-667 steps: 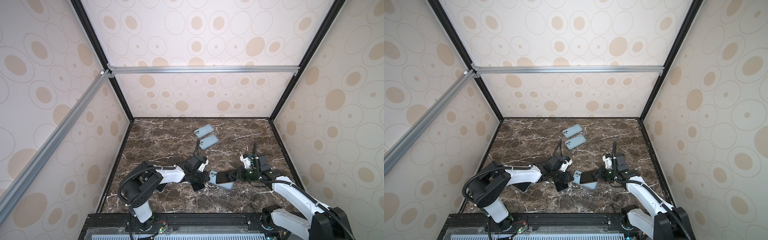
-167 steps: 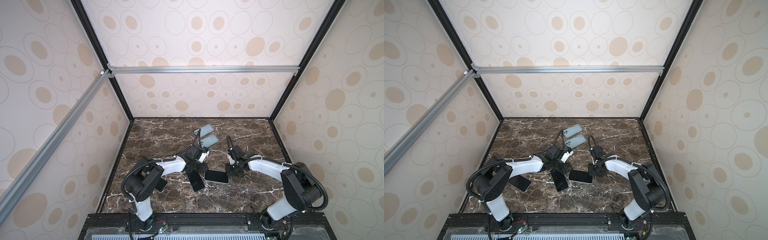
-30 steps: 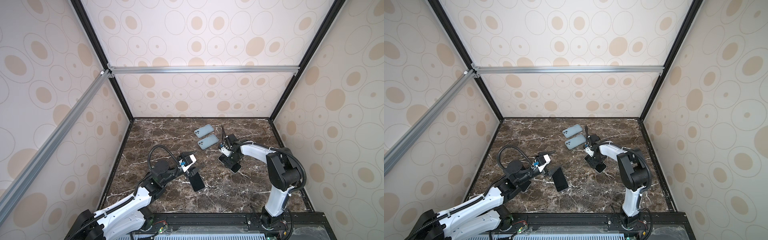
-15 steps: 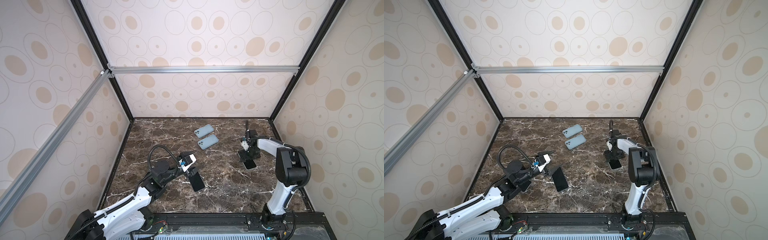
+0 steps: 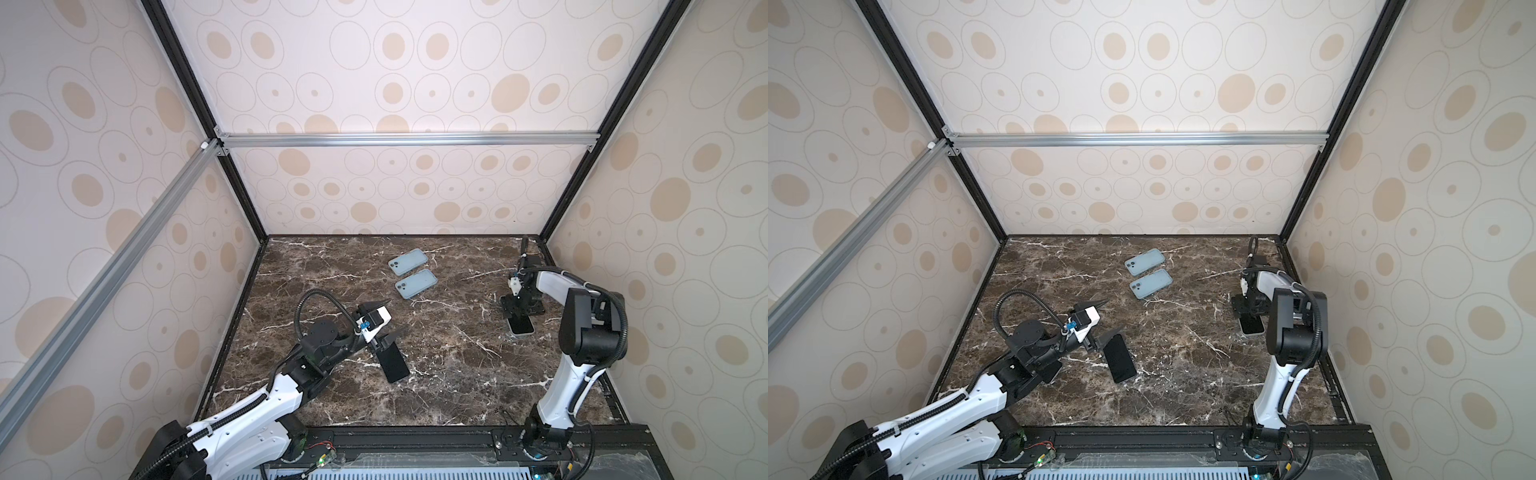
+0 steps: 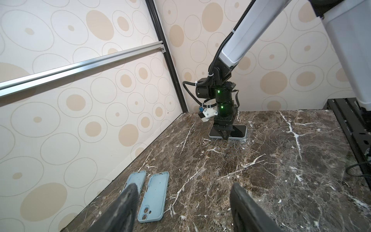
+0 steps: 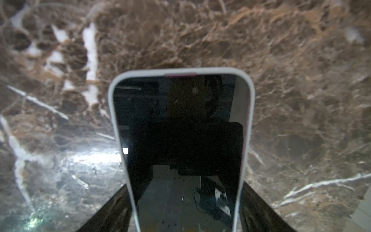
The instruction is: Put the phone into the phone case
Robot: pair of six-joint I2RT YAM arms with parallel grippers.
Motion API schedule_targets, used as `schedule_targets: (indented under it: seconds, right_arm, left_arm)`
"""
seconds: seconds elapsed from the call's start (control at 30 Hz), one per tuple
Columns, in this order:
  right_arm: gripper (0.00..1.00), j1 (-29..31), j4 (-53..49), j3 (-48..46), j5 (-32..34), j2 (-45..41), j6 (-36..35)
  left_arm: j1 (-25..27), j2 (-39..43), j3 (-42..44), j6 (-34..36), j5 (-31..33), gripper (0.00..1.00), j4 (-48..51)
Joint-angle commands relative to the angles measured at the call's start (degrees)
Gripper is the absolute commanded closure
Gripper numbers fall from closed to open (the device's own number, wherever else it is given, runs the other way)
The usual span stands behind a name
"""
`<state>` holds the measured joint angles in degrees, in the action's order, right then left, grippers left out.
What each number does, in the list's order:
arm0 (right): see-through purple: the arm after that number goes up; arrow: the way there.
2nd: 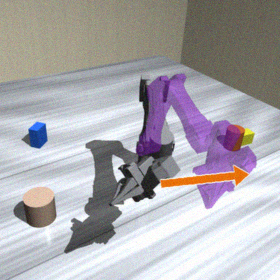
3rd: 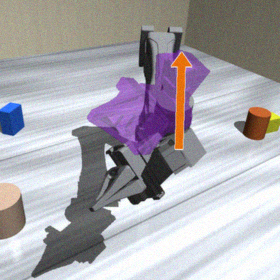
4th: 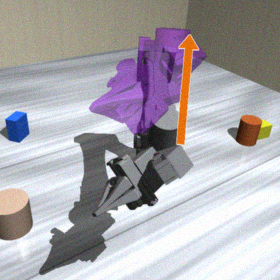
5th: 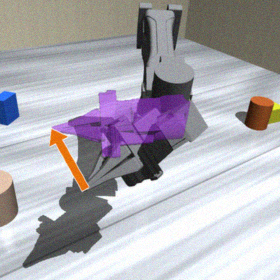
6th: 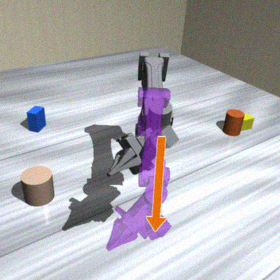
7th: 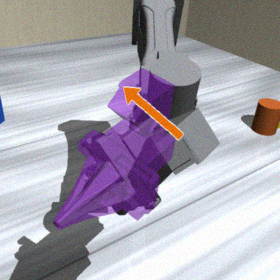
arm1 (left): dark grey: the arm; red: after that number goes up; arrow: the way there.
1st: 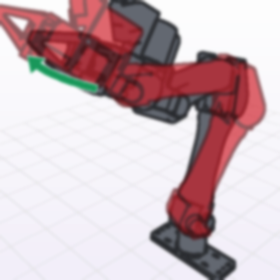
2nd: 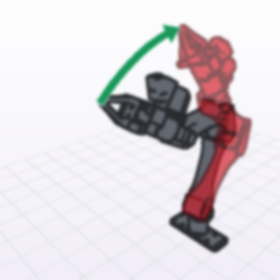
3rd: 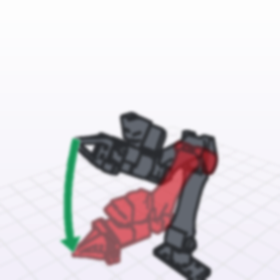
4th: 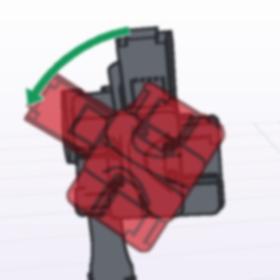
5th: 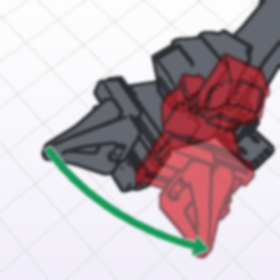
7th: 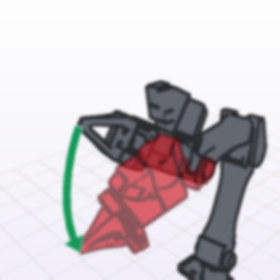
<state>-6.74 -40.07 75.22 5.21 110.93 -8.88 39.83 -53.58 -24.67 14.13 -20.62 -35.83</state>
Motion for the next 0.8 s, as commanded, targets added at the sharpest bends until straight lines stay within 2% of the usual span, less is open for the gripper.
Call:
schedule_targets:
  seconds: [0.0,0.23,0.37,0.6,0.77]
  right_arm:
    - [0.15,0.24,-2.33,1.83,0.15,0.1,0.5]
    - [0.09,0.57,-2.77,1.84,-0.82,-5.8,2.33]
    - [0.1,3.56,-4.31,1.45,0.71,-11.0,2.97]
    - [0.1,21.18,-4.68,-2.67,7.57,-20.81,6.1]
    - [0.11,35.39,-3.35,-6.61,8.14,-25.66,15.22]
  left_arm:
    - [-0.53,1.46,-1.79,-0.48,0.99,0.28,0.24]
    - [-1.45,2.68,-1.96,-2.82,3.2,0.27,-0.31]
    - [-2.19,3.38,-2.32,-4.34,4.08,0.27,-0.2]
    - [-2.55,5.27,-2.66,-7.54,10.0,0.26,0.73]
    - [-2.66,6.95,-4.77,-11.09,22.91,0.26,5.42]
